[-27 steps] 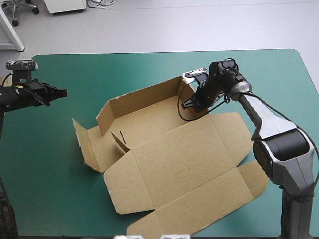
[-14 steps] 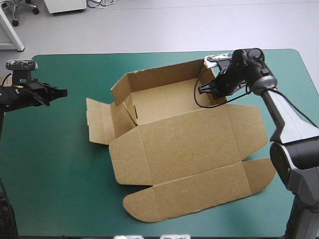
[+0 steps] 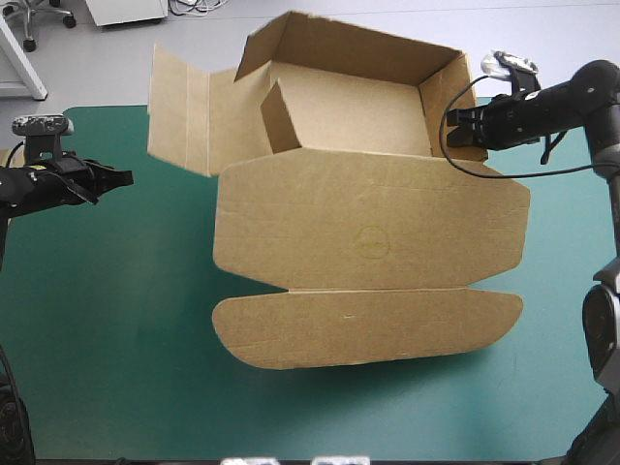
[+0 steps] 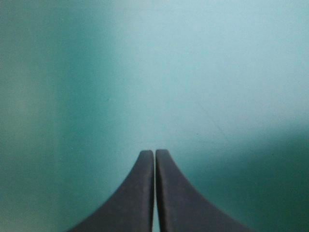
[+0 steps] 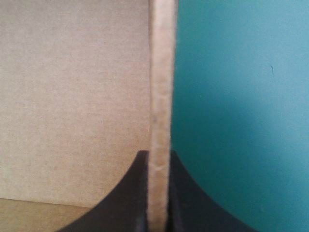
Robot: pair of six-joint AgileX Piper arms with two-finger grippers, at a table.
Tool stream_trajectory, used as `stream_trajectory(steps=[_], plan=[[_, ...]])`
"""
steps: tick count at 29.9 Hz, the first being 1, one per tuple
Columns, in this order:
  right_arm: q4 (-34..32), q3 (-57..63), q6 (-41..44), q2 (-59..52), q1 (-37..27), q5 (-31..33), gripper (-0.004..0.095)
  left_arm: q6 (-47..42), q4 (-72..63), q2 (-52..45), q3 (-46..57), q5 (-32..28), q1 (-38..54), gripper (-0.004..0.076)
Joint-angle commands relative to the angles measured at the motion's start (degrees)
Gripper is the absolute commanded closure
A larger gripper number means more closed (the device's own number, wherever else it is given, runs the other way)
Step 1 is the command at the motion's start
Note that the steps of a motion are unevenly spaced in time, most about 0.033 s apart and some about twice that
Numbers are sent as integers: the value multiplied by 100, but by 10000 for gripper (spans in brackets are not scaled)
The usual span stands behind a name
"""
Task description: Fold the box
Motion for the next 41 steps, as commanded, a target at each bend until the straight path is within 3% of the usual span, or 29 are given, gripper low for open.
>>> stream_trajectory(steps=[1, 12, 33, 41], plan=[[810, -113, -242, -398, -284, -5, 925, 224, -660, -189, -144, -40, 14, 719], [1391, -9, -586, -412, -321, 4, 926, 1218, -2760, -189, -154, 1057, 23, 719], [1851, -9, -591, -986, -310, 4, 925, 2282, -5000, 662, -154, 2141, 23, 719], [1456, -9, -548, -1040, 476, 7, 925, 2450, -5775, 761, -154, 2465, 23, 719]])
